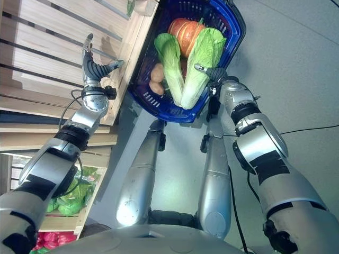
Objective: Pick up fruits and vegetables into the basket
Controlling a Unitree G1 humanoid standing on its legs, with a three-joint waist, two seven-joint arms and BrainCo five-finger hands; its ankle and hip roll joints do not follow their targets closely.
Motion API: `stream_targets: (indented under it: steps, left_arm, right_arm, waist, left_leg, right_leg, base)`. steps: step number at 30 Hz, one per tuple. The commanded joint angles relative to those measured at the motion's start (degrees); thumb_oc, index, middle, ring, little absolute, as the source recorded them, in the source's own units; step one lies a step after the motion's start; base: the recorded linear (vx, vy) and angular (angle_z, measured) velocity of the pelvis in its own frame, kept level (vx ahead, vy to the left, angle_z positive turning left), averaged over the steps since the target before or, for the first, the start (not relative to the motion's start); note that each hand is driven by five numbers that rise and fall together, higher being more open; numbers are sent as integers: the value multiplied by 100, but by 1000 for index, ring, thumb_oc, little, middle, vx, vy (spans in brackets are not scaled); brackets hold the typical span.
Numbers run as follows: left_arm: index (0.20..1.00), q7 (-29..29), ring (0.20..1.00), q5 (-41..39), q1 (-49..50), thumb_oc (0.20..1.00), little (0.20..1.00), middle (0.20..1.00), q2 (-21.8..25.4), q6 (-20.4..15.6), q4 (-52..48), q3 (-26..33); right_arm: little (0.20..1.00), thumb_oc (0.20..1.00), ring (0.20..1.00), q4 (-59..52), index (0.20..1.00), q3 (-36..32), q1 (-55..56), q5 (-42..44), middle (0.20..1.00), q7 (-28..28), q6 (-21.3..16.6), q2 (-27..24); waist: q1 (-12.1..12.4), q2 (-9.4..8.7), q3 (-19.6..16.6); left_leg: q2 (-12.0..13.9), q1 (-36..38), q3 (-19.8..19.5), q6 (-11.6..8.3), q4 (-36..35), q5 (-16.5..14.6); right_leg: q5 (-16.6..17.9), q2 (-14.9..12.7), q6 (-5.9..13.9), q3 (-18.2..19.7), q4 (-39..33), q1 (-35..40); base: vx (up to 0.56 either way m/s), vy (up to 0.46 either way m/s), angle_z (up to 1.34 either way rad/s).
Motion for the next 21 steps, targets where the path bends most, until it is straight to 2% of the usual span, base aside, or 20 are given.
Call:
stream_targets:
  steps: [1, 3, 4, 5, 10, 21]
  left_arm:
    - [1000, 214, 1000, 40, 59, 1000, 1000, 1000, -154, -301, -146, 159]
    - [1000, 228, 1000, 57, 61, 1000, 1000, 1000, -183, -307, -155, 155]
    - [1000, 234, 1000, 63, 66, 1000, 1000, 1000, -196, -306, -168, 157]
    - [1000, 236, 1000, 67, 75, 1000, 1000, 1000, -204, -311, -174, 161]
    - [1000, 333, 1000, 81, 102, 1000, 1000, 1000, -291, -314, -223, 137]
    - [1000, 450, 1000, 89, 149, 1000, 1000, 1000, -394, -341, -231, 105]
  right_arm:
    - [256, 256, 256, 64, 256, -161, -241, -8, 256, -47, 41, -82]
    - [674, 674, 674, 128, 674, -196, -260, -55, 674, -143, 106, -100]
    - [934, 934, 934, 151, 934, -210, -260, -56, 934, -184, 128, -103]
    - [1000, 1000, 1000, 169, 1000, -219, -264, -63, 1000, -200, 155, -114]
    - [1000, 1000, 1000, 276, 1000, -283, -320, -165, 1000, -499, 364, -158]
    - [1000, 1000, 1000, 420, 1000, -352, -351, -390, 1000, -848, 402, -197]
  waist:
    - [10, 643, -128]
    - [11, 651, -128]
    - [12, 657, -128]
    - [13, 661, -128]
    - [8, 720, -128]
    - [-17, 764, -128]
  left_leg:
    - [-490, -33, 92, 295, -614, 408]
    - [-486, -59, 92, 291, -607, 419]
    - [-487, -65, 92, 290, -606, 424]
    - [-487, -69, 92, 289, -606, 426]
    - [-479, -119, 113, 291, -582, 439]
    - [-485, -113, 129, 299, -594, 451]
  right_leg:
    - [-1072, 343, 143, -494, 770, 123]
    - [-1065, 336, 145, -495, 780, 98]
    - [-1059, 334, 146, -496, 780, 91]
    - [-1059, 332, 147, -495, 781, 88]
    - [-1052, 329, 147, -470, 826, 12]
    - [-1029, 336, 147, -441, 828, -15]
  base:
    - [0, 0, 0]
    - [0, 0, 0]
    - [0, 0, 0]
    - [0, 0, 0]
    - [0, 0, 0]
    - [0, 0, 0]
